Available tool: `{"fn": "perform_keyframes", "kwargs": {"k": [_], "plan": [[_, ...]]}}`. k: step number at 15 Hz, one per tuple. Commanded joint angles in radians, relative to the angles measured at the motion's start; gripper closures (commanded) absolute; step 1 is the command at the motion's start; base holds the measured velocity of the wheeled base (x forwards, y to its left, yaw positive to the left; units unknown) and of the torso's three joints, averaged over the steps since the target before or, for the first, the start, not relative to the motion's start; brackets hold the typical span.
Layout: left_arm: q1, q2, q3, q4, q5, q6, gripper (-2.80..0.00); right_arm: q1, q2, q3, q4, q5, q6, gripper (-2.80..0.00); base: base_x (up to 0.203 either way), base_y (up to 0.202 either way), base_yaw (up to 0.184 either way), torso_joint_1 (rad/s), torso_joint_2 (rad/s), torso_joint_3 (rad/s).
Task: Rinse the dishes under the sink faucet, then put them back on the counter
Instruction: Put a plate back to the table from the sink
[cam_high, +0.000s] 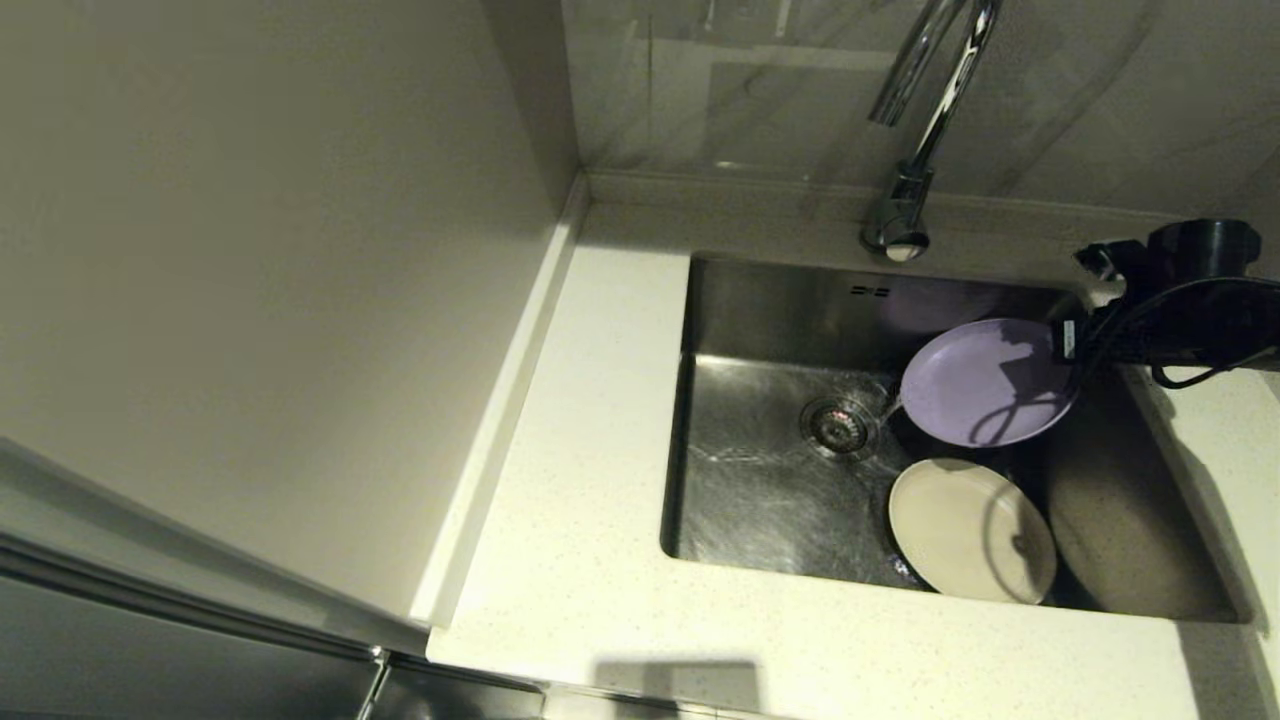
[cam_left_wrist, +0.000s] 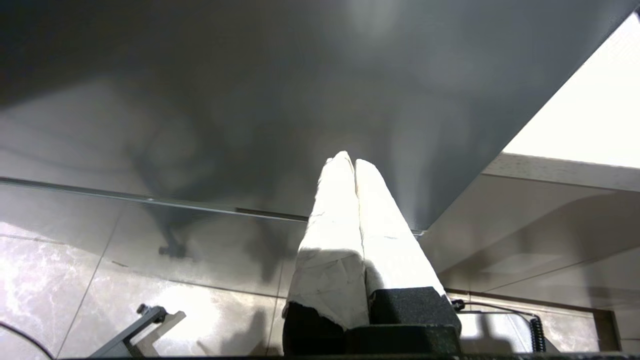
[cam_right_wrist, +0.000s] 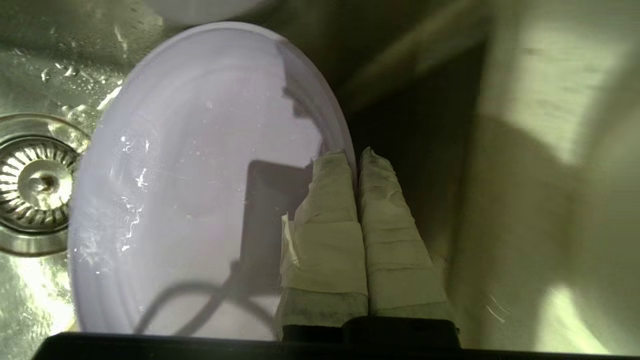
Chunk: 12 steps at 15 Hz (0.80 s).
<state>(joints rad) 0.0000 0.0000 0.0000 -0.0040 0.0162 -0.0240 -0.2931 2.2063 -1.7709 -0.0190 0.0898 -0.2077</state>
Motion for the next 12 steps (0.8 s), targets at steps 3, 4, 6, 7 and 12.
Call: {"fn": "perform_keyframes", "kwargs": {"k": [3, 4, 6, 7, 12], "plan": [[0.000, -0.002, 0.000, -0.001, 0.001, -0.001, 0.00, -0.032, -0.197, 0.179, -0.031, 0.010, -0.065, 0.00, 0.000, 0.000, 0.000, 0.000, 0.00, 0.000], [0.000, -0.002, 0.000, -0.001, 0.001, -0.001, 0.00, -0.039, -0.248, 0.234, -0.039, 0.021, -0.091, 0.00, 0.000, 0.000, 0.000, 0.000, 0.00, 0.000], [0.000, -0.002, 0.000, -0.001, 0.001, -0.001, 0.00, -0.051, -0.364, 0.373, -0.068, 0.041, -0.135, 0.00, 0.000, 0.000, 0.000, 0.000, 0.00, 0.000], [0.000, -0.002, 0.000, -0.001, 0.001, -0.001, 0.00, -0.057, -0.418, 0.443, -0.093, 0.047, -0.156, 0.00, 0.000, 0.000, 0.000, 0.000, 0.00, 0.000], [0.000, -0.002, 0.000, -0.001, 0.001, -0.001, 0.00, -0.074, -0.656, 0.677, -0.356, 0.079, -0.345, 0.00, 0.000, 0.000, 0.000, 0.000, 0.00, 0.000]]}}
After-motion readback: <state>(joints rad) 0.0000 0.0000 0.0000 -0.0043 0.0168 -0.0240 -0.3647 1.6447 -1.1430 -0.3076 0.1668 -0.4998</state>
